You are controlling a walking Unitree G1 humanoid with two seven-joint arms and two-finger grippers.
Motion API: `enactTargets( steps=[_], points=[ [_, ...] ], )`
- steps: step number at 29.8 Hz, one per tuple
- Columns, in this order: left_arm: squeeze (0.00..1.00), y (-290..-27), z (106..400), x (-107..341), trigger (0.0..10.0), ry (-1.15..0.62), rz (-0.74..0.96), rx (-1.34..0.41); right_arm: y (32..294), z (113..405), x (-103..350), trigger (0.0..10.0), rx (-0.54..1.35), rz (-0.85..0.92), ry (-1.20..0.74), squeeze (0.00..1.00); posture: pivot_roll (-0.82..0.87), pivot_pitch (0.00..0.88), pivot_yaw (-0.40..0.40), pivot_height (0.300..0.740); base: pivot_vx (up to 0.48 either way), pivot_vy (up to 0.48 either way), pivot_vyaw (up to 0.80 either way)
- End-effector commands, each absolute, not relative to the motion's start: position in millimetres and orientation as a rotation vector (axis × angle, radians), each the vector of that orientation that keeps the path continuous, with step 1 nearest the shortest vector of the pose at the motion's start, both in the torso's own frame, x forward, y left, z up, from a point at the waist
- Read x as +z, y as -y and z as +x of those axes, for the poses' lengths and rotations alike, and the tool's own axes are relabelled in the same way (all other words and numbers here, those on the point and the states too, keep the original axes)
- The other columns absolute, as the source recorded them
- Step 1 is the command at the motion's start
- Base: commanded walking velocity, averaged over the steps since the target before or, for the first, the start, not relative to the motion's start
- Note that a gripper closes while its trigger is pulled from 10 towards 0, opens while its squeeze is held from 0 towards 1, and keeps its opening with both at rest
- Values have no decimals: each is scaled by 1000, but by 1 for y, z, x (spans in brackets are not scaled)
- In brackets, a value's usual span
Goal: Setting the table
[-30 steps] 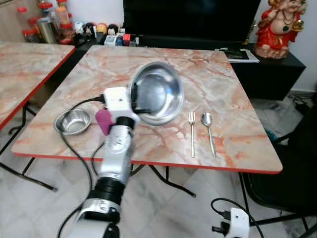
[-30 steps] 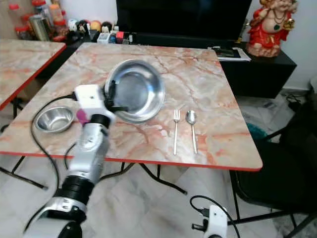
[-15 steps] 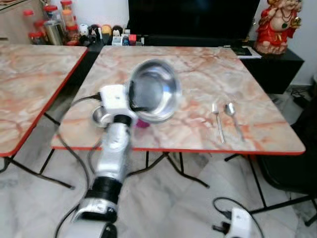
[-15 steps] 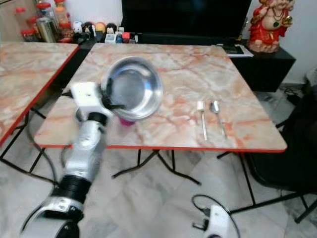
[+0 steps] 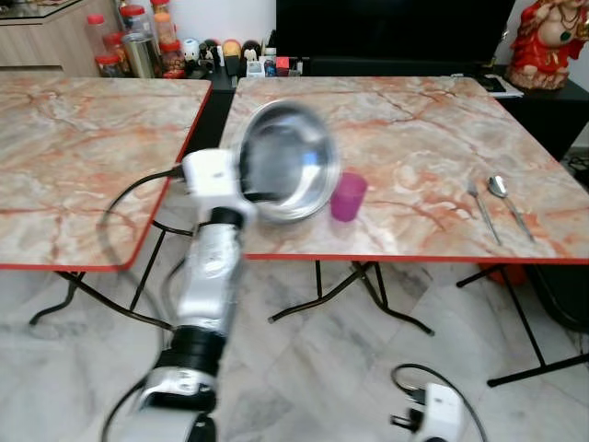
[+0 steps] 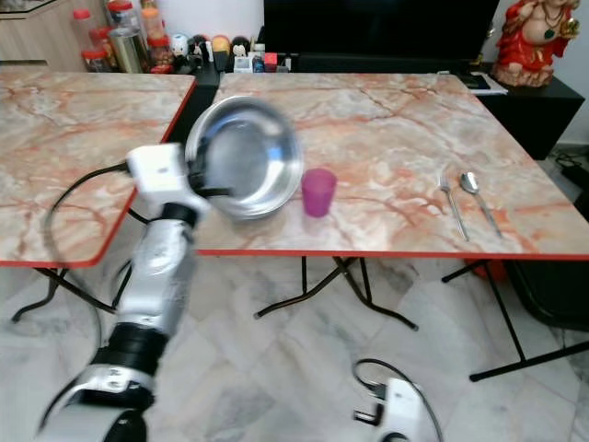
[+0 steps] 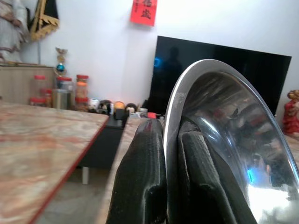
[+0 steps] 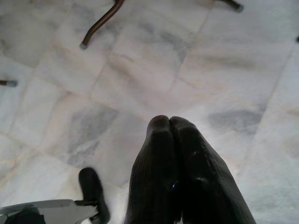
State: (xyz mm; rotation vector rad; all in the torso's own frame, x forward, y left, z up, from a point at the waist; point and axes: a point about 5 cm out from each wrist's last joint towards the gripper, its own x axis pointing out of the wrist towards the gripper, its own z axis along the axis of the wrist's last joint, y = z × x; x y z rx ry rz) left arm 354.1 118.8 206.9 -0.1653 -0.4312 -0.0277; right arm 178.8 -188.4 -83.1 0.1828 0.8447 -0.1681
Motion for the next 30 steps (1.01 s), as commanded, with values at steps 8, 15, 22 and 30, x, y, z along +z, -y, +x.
enactTargets(
  steps=[8, 15, 22, 30],
  points=[
    [0, -108, 352, 217, 10000, 460, -182, -63, 198, 175, -84, 10000, -182, 157, -854, 0, -34, 33, -18, 740, 0, 480, 0],
    [0, -115, 351, 211, 10000, 441, -168, -52, 195, 178, -83, 10000, -163, 155, -850, 0, -34, 15, -13, 740, 0, 480, 0],
    [0, -121, 350, 208, 10000, 428, -157, -38, 194, 177, -83, 10000, -163, 160, -853, 0, -30, 9, -12, 740, 0, 480, 0],
    [0, -126, 351, 209, 10000, 426, -146, -22, 196, 178, -82, 10000, -174, 166, -845, 0, -23, 25, -21, 740, 0, 480, 0]
  ],
)
